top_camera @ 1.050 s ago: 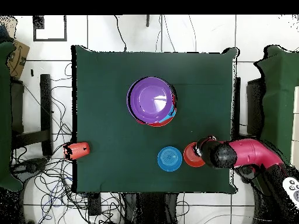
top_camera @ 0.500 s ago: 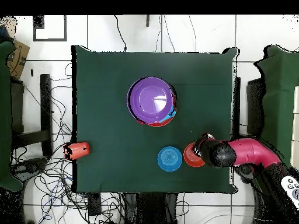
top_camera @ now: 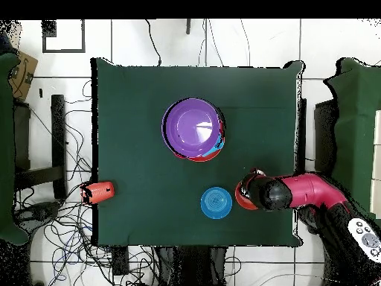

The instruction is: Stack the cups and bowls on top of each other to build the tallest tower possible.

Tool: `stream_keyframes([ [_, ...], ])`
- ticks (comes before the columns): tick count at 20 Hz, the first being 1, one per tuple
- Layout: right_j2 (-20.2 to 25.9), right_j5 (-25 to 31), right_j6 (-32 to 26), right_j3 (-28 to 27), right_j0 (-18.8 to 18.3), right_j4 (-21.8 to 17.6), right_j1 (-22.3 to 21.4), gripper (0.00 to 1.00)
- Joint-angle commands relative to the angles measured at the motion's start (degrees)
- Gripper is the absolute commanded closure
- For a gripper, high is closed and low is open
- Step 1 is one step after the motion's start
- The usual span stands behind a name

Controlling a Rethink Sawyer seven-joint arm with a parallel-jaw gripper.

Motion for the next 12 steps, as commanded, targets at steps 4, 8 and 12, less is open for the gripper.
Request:
stream_keyframes([
  [4,-4.8,2.7,-9.3,-5.9,5.0,-8.2,2.7,0.00],
  [8,-5.0,2.9,-9.6,-6.0,5.1,-8.1,2.6,0.00],
  [12,-4.8,3.0,-9.8,-6.0,4.9,-7.7,2.6,0.00],
])
